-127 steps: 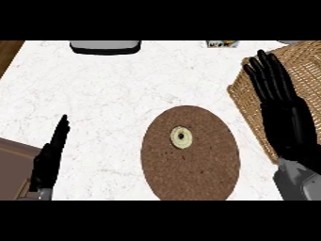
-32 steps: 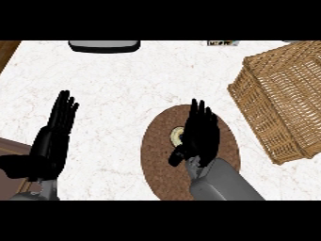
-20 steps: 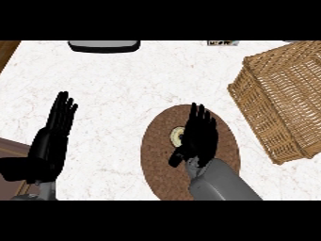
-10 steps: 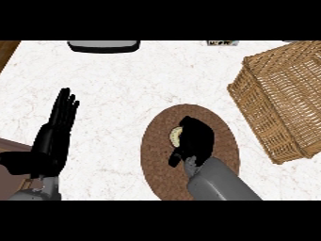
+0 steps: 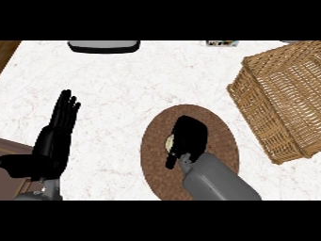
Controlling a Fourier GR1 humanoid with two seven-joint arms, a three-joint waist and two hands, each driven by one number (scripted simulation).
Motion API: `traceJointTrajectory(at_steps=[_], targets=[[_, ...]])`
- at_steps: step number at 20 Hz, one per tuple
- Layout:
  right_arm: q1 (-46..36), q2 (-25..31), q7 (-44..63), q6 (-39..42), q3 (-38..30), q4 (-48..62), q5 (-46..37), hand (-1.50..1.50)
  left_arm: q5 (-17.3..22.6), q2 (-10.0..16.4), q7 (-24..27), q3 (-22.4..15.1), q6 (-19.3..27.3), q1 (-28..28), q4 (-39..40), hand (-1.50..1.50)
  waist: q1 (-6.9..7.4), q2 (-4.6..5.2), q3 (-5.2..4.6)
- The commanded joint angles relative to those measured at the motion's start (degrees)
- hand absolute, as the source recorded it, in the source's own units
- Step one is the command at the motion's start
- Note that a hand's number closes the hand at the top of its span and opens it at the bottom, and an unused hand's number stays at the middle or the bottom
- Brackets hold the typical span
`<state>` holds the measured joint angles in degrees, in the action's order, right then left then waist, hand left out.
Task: Pick the cupcake from the placemat and place it in the basket
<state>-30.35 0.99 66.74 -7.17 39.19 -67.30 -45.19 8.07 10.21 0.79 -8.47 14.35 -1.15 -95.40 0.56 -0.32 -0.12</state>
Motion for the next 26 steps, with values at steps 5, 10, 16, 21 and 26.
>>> traceJointTrajectory(at_steps=[5, 10, 16, 21, 26], targets=[[10.9, 9.4, -24.0, 2.2, 13.2, -5.9, 0.4, 1.50, 0.5, 1.1, -0.7, 2.2, -0.6, -0.6, -0.1, 0.00, -0.84, 0.35, 0.25], [16.9, 22.5, -41.4, -3.4, 22.2, -14.2, -3.7, 1.50, 1.5, 1.5, -0.1, 2.5, -1.9, 1.4, -0.7, 0.00, -1.26, 0.00, 0.23], [27.9, 39.7, -54.6, -15.5, 15.9, -33.3, 3.3, 1.50, -0.5, -0.2, 1.3, 1.4, -0.3, 2.8, -1.0, 0.00, -2.03, 0.03, 0.13], [34.5, 47.0, -62.6, -21.8, 10.0, -48.1, 15.7, 1.50, 0.1, 0.4, -1.0, 2.5, -0.2, 1.3, -1.6, 0.00, -2.59, 0.04, 0.17], [42.6, 59.1, -68.0, -24.3, 3.1, -63.8, 26.0, 1.50, -0.5, 0.1, -0.5, 2.3, 0.4, 3.4, -2.6, 0.00, -2.83, -0.14, 0.16]])
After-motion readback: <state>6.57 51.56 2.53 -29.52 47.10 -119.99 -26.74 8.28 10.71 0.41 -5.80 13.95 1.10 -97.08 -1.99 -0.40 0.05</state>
